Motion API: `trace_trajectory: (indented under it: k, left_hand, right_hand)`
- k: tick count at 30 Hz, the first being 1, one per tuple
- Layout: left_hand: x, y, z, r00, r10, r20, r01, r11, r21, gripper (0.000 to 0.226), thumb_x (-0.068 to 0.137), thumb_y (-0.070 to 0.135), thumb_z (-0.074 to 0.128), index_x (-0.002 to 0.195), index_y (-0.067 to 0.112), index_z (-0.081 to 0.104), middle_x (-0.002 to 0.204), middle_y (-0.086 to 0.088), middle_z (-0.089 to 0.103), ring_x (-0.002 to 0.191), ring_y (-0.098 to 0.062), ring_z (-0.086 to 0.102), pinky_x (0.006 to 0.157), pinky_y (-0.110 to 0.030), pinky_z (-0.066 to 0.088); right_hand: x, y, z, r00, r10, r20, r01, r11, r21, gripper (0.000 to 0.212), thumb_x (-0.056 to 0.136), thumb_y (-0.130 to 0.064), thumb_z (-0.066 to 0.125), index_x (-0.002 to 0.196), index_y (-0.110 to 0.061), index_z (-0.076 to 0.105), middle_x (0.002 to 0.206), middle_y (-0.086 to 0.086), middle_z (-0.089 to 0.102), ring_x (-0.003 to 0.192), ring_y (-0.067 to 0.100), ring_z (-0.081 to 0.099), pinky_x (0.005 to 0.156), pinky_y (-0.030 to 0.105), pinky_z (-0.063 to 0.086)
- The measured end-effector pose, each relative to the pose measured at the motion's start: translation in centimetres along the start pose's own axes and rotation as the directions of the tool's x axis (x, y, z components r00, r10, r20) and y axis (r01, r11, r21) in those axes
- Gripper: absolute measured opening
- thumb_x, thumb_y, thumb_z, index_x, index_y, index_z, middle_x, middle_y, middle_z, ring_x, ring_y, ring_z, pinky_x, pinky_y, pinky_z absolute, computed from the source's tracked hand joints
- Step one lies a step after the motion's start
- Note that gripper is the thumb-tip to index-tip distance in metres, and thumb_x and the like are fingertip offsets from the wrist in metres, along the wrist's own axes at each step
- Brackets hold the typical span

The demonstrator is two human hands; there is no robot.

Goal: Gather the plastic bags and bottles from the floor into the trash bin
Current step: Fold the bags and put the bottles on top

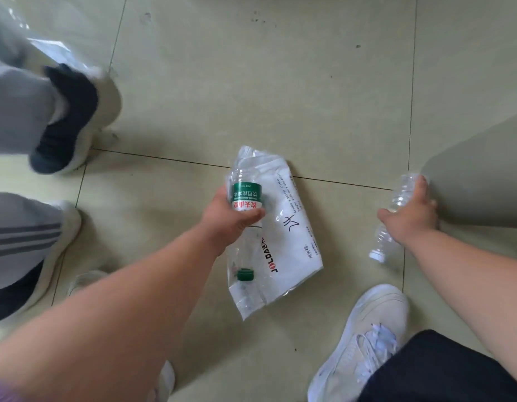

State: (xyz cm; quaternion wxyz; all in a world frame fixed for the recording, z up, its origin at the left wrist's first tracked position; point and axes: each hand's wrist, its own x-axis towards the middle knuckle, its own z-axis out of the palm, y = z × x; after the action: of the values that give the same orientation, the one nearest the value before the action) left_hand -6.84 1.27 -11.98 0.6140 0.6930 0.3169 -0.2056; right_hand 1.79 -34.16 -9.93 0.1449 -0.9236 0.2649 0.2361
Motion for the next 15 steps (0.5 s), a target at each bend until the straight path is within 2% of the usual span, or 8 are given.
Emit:
trace_trajectory:
  k: [2, 4, 6, 8, 9, 11, 13, 15]
  left_hand:
    - [0.2, -0.3, -0.2, 1.0, -0.021, 0.01, 0.021, 1.0, 0.019, 0.041, 0.08, 0.017, 0.096, 0.114, 0.013, 0.073, 0.093, -0.007, 0.077, 0.079, -0.02, 0.073, 0.059, -0.02, 0.058]
    - [0.3, -0.4, -0.2, 0.999, -0.032, 0.017, 0.032, 0.999, 0.02, 0.036, 0.077, 0.023, 0.097, 0.107, 0.014, 0.077, 0.091, -0.01, 0.08, 0.08, -0.023, 0.076, 0.067, -0.033, 0.065]
    - [0.4, -0.2, -0.1, 0.999, -0.046, 0.008, 0.046, 0.998, 0.037, 0.036, 0.073, 0.03, 0.097, 0.101, 0.016, 0.078, 0.091, -0.014, 0.08, 0.079, -0.025, 0.075, 0.076, -0.045, 0.066]
    - [0.4, -0.3, -0.1, 0.999, -0.054, -0.001, 0.054, 0.998, 0.026, 0.031, 0.075, 0.029, 0.096, 0.097, 0.019, 0.078, 0.096, -0.019, 0.081, 0.079, -0.025, 0.074, 0.081, -0.05, 0.066]
    - [0.5, -0.4, -0.1, 0.998, -0.055, -0.012, 0.055, 0.998, 0.001, 0.03, 0.074, 0.031, 0.095, 0.096, 0.021, 0.078, 0.099, -0.02, 0.081, 0.081, -0.026, 0.076, 0.084, -0.052, 0.066]
    - [0.5, -0.4, -0.2, 0.997, -0.07, -0.02, 0.069, 0.996, -0.047, 0.033, 0.072, 0.04, 0.091, 0.099, 0.025, 0.08, 0.1, -0.017, 0.082, 0.091, -0.03, 0.081, 0.09, -0.057, 0.066]
    - [0.7, -0.7, -0.4, 0.995, -0.101, -0.001, 0.1, 0.988, -0.118, 0.043, 0.072, 0.047, 0.088, 0.109, 0.025, 0.08, 0.105, -0.013, 0.084, 0.099, -0.035, 0.082, 0.093, -0.062, 0.064]
    - [0.8, -1.0, -0.5, 0.992, -0.118, 0.036, 0.122, 0.978, -0.17, 0.049, 0.073, 0.048, 0.087, 0.115, 0.023, 0.078, 0.109, -0.014, 0.083, 0.102, -0.038, 0.081, 0.091, -0.063, 0.065]
  right_hand:
    - [-1.2, -2.5, 0.4, 0.996, -0.09, 0.007, 0.087, 0.978, 0.188, 0.096, 0.075, -0.042, 0.078, 0.155, -0.029, 0.027, 0.138, 0.011, 0.056, 0.117, 0.037, 0.061, 0.094, 0.038, 0.049]
    - [-2.7, -6.4, 0.9, 0.977, -0.209, 0.048, 0.183, 0.927, 0.326, 0.083, 0.076, -0.043, 0.08, 0.147, -0.025, 0.043, 0.12, 0.003, 0.066, 0.107, 0.03, 0.065, 0.087, 0.034, 0.051]
    - [-4.1, -10.7, 1.9, 0.944, -0.315, 0.099, 0.235, 0.852, 0.467, 0.076, 0.069, -0.053, 0.08, 0.137, -0.029, 0.056, 0.111, 0.001, 0.074, 0.1, 0.026, 0.073, 0.089, 0.04, 0.059]
    - [-5.5, -13.8, 3.4, 0.901, -0.389, 0.192, 0.222, 0.793, 0.567, 0.072, 0.065, -0.059, 0.079, 0.129, -0.031, 0.06, 0.108, 0.004, 0.077, 0.095, 0.026, 0.076, 0.089, 0.049, 0.062]
    - [-6.5, -14.7, 4.2, 0.879, -0.416, 0.235, 0.223, 0.792, 0.568, 0.07, 0.067, -0.062, 0.078, 0.128, -0.03, 0.061, 0.109, 0.005, 0.077, 0.096, 0.026, 0.076, 0.09, 0.05, 0.062]
    - [-8.5, -15.4, 5.7, 0.851, -0.439, 0.289, 0.293, 0.852, 0.433, 0.068, 0.081, -0.064, 0.069, 0.136, -0.025, 0.059, 0.124, 0.006, 0.072, 0.109, 0.027, 0.071, 0.099, 0.042, 0.056]
    - [-9.3, -14.6, 7.4, 0.885, -0.401, 0.237, 0.344, 0.905, 0.25, 0.067, 0.095, -0.063, 0.057, 0.145, -0.019, 0.054, 0.139, 0.01, 0.061, 0.125, 0.031, 0.06, 0.105, 0.038, 0.047]
    - [-9.7, -13.5, 8.6, 0.931, -0.324, 0.166, 0.303, 0.942, 0.141, 0.063, 0.094, -0.069, 0.052, 0.138, -0.025, 0.057, 0.142, 0.01, 0.051, 0.132, 0.034, 0.051, 0.111, 0.043, 0.042]
